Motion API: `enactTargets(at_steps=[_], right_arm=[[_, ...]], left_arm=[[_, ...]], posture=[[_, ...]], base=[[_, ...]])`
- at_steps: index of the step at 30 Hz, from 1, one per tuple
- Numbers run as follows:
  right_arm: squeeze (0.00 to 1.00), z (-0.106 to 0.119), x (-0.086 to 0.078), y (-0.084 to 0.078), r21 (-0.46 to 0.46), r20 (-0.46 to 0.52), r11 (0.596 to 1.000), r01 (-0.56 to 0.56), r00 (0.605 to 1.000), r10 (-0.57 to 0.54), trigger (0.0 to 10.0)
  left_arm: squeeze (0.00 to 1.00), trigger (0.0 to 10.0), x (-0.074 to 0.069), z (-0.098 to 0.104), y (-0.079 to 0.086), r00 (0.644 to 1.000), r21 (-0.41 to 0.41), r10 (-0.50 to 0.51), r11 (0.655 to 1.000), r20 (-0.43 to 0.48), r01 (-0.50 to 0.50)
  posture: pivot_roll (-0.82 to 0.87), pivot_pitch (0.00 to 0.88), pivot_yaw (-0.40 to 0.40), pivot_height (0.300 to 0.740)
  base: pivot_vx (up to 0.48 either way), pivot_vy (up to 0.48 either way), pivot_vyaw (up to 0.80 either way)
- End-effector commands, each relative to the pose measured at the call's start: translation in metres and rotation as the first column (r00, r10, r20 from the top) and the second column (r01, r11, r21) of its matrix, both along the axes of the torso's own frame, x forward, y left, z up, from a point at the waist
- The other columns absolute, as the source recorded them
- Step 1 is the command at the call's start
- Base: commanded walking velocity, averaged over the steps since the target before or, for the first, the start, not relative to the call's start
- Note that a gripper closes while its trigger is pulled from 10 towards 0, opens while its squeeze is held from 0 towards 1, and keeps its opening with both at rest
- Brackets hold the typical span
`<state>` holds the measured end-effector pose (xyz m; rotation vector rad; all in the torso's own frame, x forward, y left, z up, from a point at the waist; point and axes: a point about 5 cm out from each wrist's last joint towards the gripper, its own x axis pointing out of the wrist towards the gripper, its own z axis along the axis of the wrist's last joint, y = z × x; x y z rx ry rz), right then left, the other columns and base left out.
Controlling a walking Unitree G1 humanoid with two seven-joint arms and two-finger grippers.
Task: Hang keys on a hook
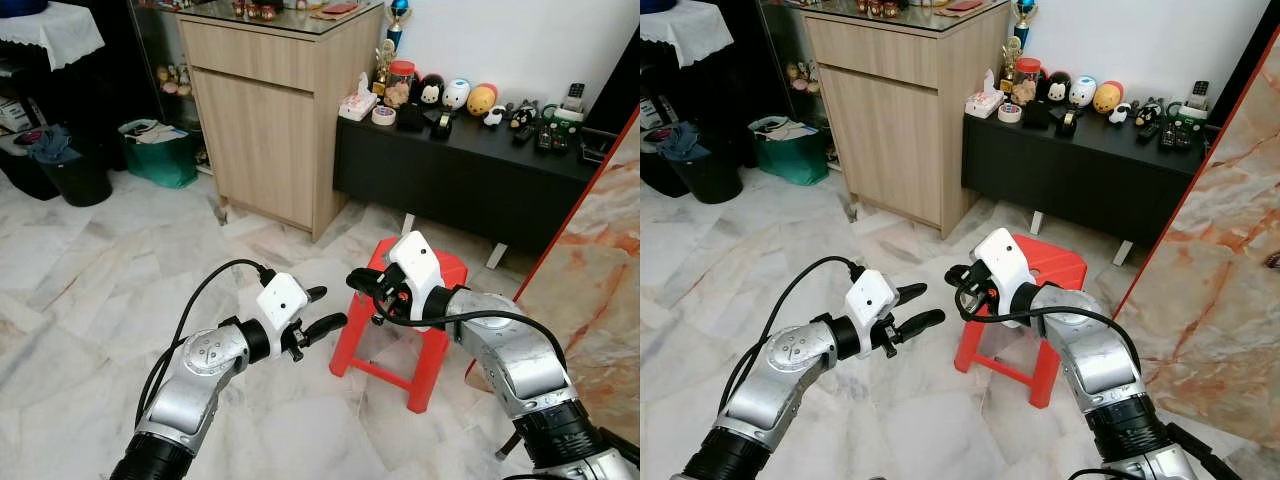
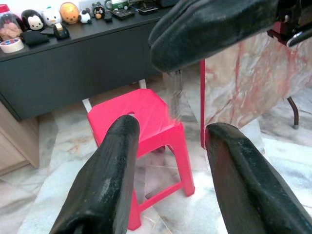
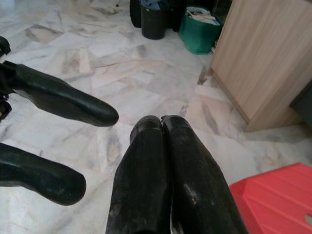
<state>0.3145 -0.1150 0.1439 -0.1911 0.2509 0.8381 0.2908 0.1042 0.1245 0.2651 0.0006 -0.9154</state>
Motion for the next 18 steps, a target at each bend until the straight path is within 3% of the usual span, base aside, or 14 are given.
enactTargets(at_steps=[1,11,18], right_arm=[[0.0,0.0,-0.001,-0.003,0.008,-0.007,1.0,0.017,1.0,-0.017,10.0],[0.0,0.005,-0.002,0.003,0.045,-0.024,0.999,0.004,1.0,-0.003,10.0],[0.0,0.012,-0.013,0.017,0.15,-0.066,0.986,-0.071,0.994,0.082,10.0]], left_arm=[[0.0,10.0,-0.001,-0.001,-0.001,1.0,-0.003,0.006,1.0,-0.008,-0.006],[0.0,10.0,0.001,-0.001,-0.001,0.999,-0.012,0.043,0.999,-0.003,-0.043],[0.0,10.0,0.002,-0.005,-0.001,0.998,-0.008,0.067,0.998,-0.01,-0.067]], posture=[[0.02,0.0,-0.058,0.709],[0.02,0.0,-0.058,0.709],[0.03,0.0,-0.066,0.709]], base=[[0.0,0.0,0.0],[0.0,0.0,0.0],[0.0,0.0,0.0]])
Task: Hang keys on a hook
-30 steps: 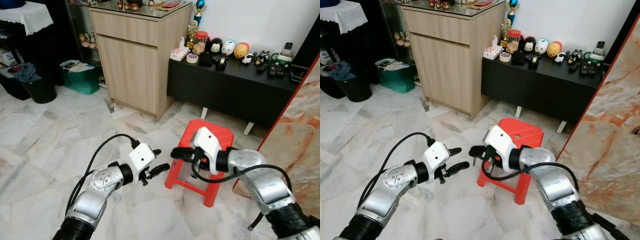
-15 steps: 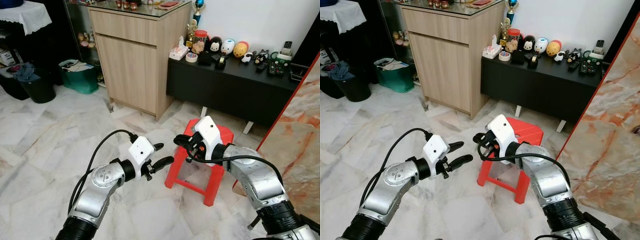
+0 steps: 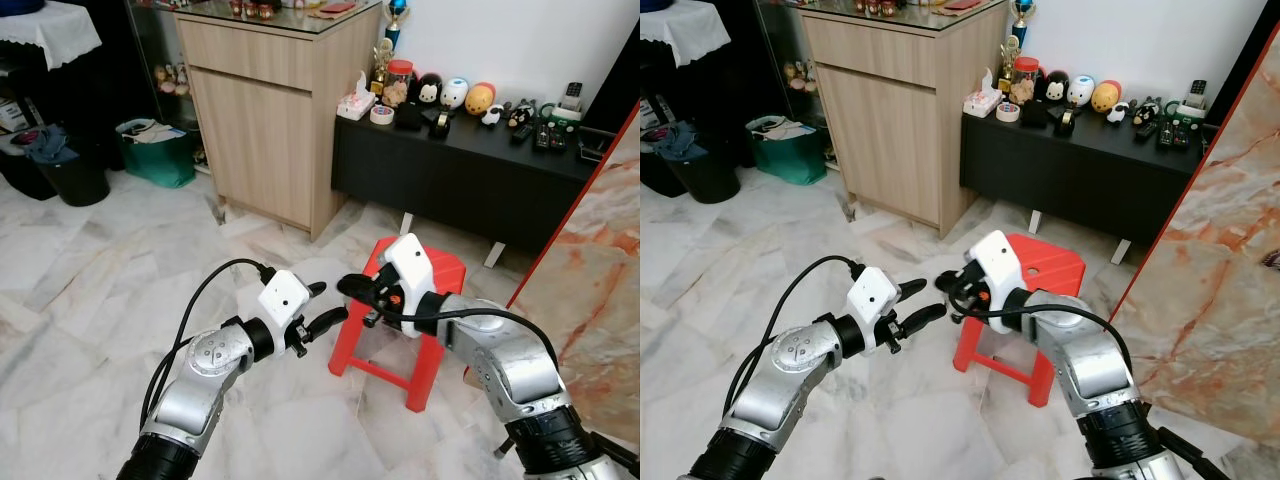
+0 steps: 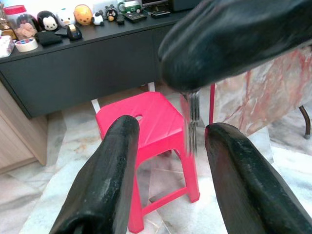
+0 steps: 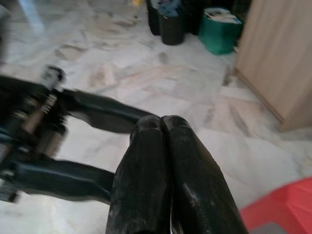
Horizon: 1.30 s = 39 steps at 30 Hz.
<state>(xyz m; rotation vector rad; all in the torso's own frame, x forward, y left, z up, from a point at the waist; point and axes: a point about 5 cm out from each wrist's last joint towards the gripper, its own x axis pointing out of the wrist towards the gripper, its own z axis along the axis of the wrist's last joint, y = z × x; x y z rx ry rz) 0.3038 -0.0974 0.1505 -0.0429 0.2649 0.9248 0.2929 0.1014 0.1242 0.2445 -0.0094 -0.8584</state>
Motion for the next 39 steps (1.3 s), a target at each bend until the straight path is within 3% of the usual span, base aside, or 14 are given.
enactTargets(at_steps=[1,25,39], right_arm=[[0.0,0.005,-0.003,0.0,0.018,0.007,1.0,-0.02,1.0,0.02,10.0],[0.0,0.006,-0.007,0.005,0.013,-0.01,0.998,-0.06,0.998,0.06,10.0],[0.0,0.006,-0.006,0.004,0.01,-0.01,0.999,-0.052,0.999,0.052,10.0]], left_arm=[[0.0,10.0,0.0,-0.005,0.002,1.0,0.013,0.012,1.0,-0.018,-0.012],[0.0,10.0,0.012,0.003,0.004,0.991,-0.04,0.123,0.992,0.048,-0.122],[0.0,10.0,0.015,0.006,0.002,0.988,-0.07,0.138,0.989,0.072,-0.134]], posture=[[0.03,0.0,-0.067,0.709],[0.03,0.0,-0.069,0.709],[0.03,0.0,-0.072,0.709]], base=[[0.0,0.0,0.0],[0.0,0.0,0.0],[0.0,0.0,0.0]])
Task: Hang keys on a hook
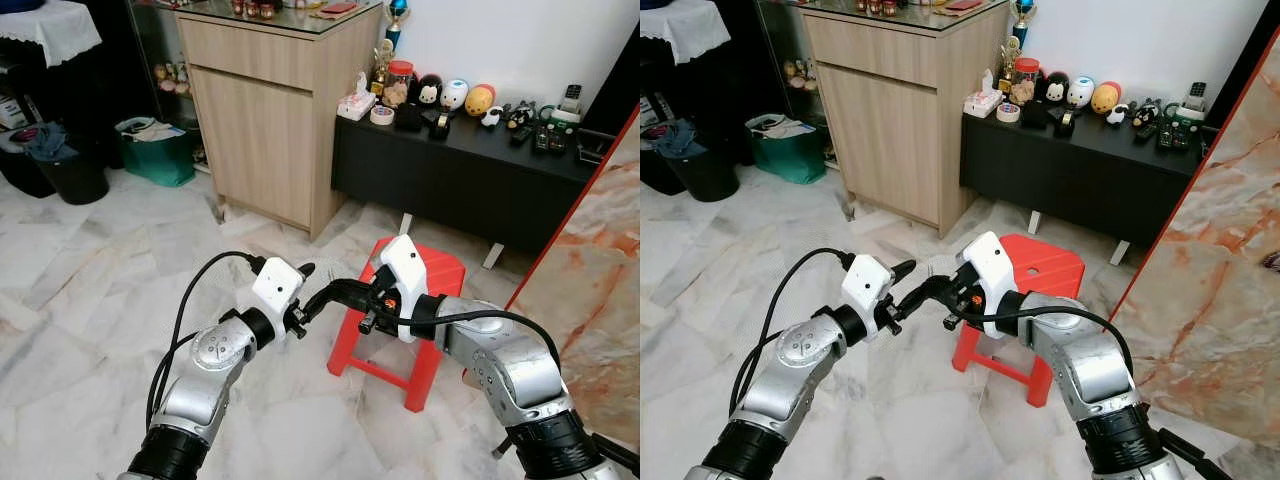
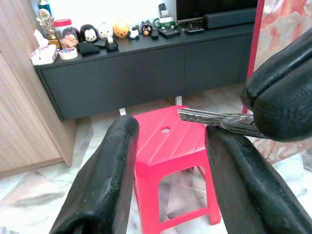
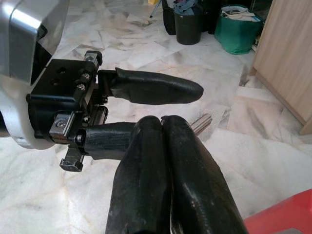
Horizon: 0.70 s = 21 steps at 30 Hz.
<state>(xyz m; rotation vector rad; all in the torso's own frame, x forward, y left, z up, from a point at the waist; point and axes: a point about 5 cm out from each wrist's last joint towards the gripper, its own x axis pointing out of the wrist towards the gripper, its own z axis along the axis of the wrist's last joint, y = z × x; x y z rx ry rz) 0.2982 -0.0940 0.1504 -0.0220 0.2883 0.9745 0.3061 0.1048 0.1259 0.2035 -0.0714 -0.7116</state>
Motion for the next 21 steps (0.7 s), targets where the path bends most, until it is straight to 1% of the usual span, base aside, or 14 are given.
enactTargets(at_steps=[1,14,21], right_arm=[[0.0,0.006,0.001,-0.001,-0.006,0.027,1.0,-0.001,1.0,0.001,10.0],[0.0,0.006,0.013,-0.015,-0.056,0.055,0.996,0.067,0.996,-0.064,10.0],[0.0,0.005,0.019,-0.021,-0.068,0.057,0.991,0.115,0.992,-0.111,10.0]], left_arm=[[0.0,10.0,0.0,0.002,-0.001,1.0,0.011,-0.011,1.0,0.012,0.011],[0.0,10.0,-0.007,-0.004,0.004,0.999,0.061,-0.047,0.997,-0.002,0.047],[0.0,10.0,-0.012,-0.005,0.004,0.997,0.063,-0.077,0.995,-0.015,0.078]], posture=[[0.03,0.0,-0.072,0.709],[0.04,0.0,-0.074,0.709],[0.04,0.0,-0.072,0.709]], base=[[0.0,0.0,0.0],[0.0,0.0,0.0],[0.0,0.0,0.0]])
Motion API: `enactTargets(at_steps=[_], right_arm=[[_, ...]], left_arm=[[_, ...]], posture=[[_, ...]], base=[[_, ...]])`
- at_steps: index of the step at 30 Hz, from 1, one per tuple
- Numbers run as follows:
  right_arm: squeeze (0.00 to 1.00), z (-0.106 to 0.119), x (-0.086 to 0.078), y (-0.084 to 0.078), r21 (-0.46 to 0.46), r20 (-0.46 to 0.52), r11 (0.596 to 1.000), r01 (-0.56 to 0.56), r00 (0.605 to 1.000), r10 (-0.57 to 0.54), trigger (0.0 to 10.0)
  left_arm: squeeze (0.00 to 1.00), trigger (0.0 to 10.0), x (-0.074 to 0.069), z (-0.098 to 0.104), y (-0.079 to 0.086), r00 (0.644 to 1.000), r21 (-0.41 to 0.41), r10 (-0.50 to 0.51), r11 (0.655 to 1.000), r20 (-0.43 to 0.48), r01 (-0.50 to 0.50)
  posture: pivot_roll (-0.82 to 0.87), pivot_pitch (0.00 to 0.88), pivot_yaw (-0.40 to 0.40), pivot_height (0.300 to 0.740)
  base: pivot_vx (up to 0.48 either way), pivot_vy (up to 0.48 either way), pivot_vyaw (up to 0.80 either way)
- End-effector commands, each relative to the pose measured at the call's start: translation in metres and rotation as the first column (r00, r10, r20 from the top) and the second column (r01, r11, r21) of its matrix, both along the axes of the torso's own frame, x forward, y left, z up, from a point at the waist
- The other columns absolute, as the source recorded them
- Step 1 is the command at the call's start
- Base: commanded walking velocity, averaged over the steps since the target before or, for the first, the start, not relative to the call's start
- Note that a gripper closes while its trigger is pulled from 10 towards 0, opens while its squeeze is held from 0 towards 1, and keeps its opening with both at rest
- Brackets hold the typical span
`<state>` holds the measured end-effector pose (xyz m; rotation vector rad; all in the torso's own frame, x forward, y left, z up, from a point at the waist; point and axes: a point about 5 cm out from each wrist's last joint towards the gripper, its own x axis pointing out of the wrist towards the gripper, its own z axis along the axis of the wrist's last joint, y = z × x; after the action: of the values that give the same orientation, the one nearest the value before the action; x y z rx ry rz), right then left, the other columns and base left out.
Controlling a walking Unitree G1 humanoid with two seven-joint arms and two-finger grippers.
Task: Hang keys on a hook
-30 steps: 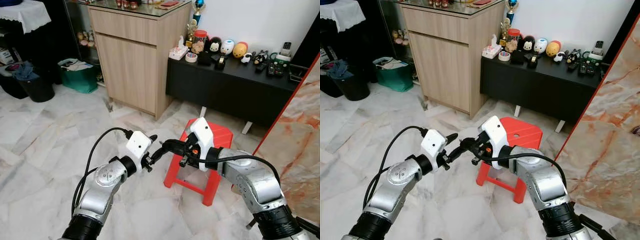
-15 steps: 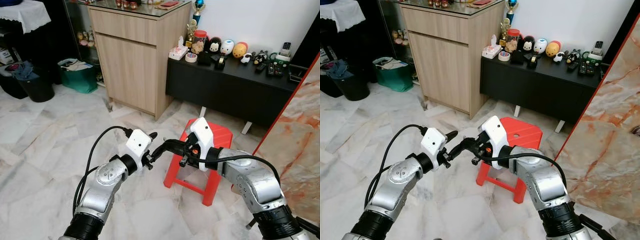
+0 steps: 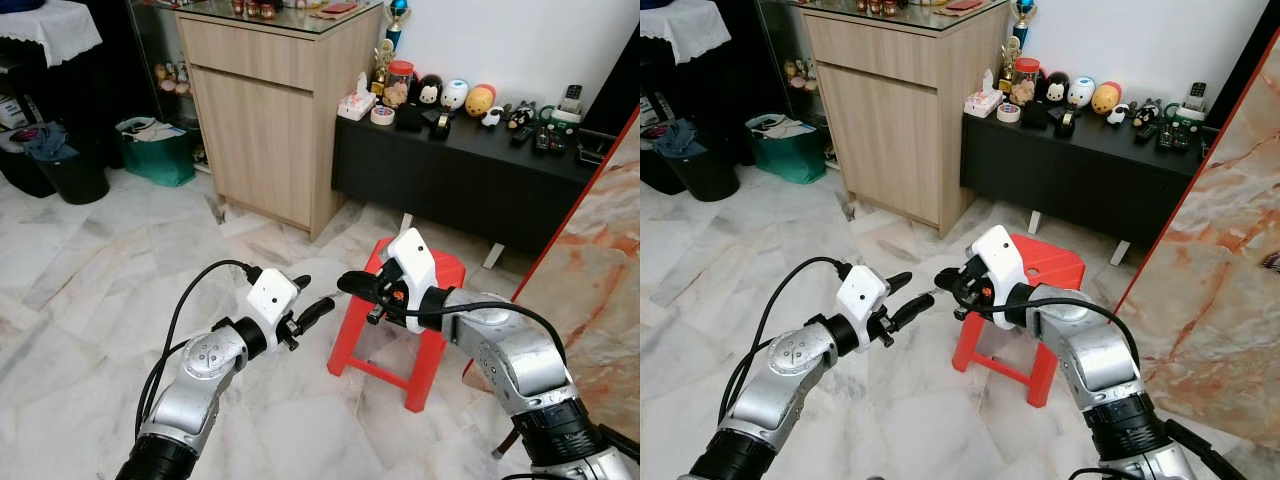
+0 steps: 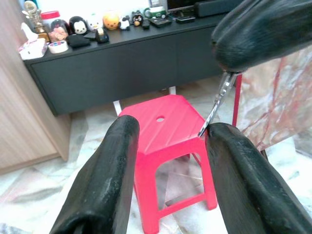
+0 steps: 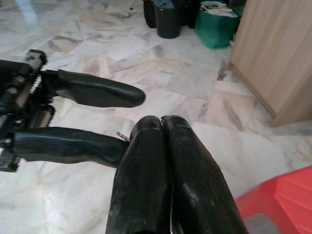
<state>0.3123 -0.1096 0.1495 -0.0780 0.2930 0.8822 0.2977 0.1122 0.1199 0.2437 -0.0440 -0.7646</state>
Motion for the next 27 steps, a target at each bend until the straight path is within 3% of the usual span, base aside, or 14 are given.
enactTargets(at_steps=[1,9,15,23,27], right_arm=[[0.0,0.006,0.006,-0.006,-0.011,0.028,0.999,0.033,0.999,-0.033,10.0],[0.0,0.003,0.014,-0.007,0.013,0.02,0.994,0.11,0.994,-0.11,10.0],[0.0,0.006,0.024,-0.013,0.049,0.008,0.977,0.209,0.978,-0.209,10.0],[0.0,0.006,0.021,-0.005,0.048,0.01,0.987,0.154,0.988,-0.155,10.0],[0.0,0.004,0.012,0.004,0.049,0.002,0.997,0.06,0.998,-0.06,10.0]], left_arm=[[0.0,10.0,-0.004,0.001,-0.004,0.999,0.014,-0.035,0.999,0.0,0.035],[0.0,10.0,-0.007,0.003,-0.013,0.993,-0.008,-0.108,0.994,-0.037,0.108],[0.0,10.0,-0.009,0.002,-0.013,0.99,0.026,-0.131,0.991,-0.052,0.132],[0.0,10.0,-0.007,0.003,-0.011,0.995,0.027,-0.097,0.995,-0.032,0.098],[0.0,10.0,-0.001,0.007,-0.008,0.999,0.02,-0.03,0.999,0.01,0.03]], posture=[[0.04,0.0,-0.072,0.709],[0.04,0.0,-0.074,0.709],[0.04,0.0,-0.075,0.709],[0.05,0.0,-0.076,0.709],[0.05,0.0,-0.074,0.709]], base=[[0.0,0.0,0.0],[0.0,0.0,0.0],[0.0,0.0,0.0],[0.0,0.0,0.0],[0.0,0.0,0.0]])
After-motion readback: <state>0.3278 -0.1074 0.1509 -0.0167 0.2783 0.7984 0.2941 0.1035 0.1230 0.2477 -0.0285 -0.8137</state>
